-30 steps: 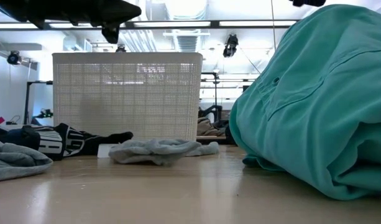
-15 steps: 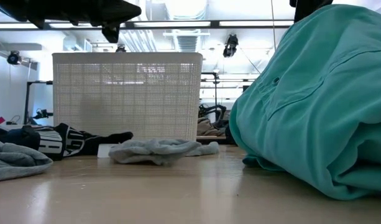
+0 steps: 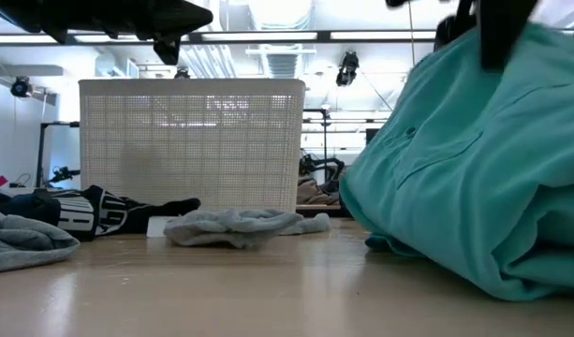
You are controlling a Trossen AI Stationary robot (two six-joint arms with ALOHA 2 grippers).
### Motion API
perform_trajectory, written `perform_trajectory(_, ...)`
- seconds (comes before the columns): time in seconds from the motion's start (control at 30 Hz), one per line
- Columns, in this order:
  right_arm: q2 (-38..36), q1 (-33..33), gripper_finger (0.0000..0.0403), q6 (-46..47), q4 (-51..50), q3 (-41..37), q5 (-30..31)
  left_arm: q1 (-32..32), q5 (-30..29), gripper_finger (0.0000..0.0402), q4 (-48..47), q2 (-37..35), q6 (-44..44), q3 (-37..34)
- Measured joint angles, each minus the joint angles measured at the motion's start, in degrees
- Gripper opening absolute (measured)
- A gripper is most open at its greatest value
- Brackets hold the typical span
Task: Sort clothes
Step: Move the light blue shorts to the top right of the table
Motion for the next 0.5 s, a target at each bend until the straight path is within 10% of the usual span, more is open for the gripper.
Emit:
perform_trajectory(0.27,7.30,-0.14,0.0289,-0.76,0.00,0.00,-0.40,0.00,0.02,0.0000,-0.01,0.00,0.22,0.00)
perform_trajectory(0.5,9.52,0.00,0.0072,-3.98,0.32,-0.02,2.83,-0.12,0.04,0.0000,-0.07,0.00,-1.79,0.00)
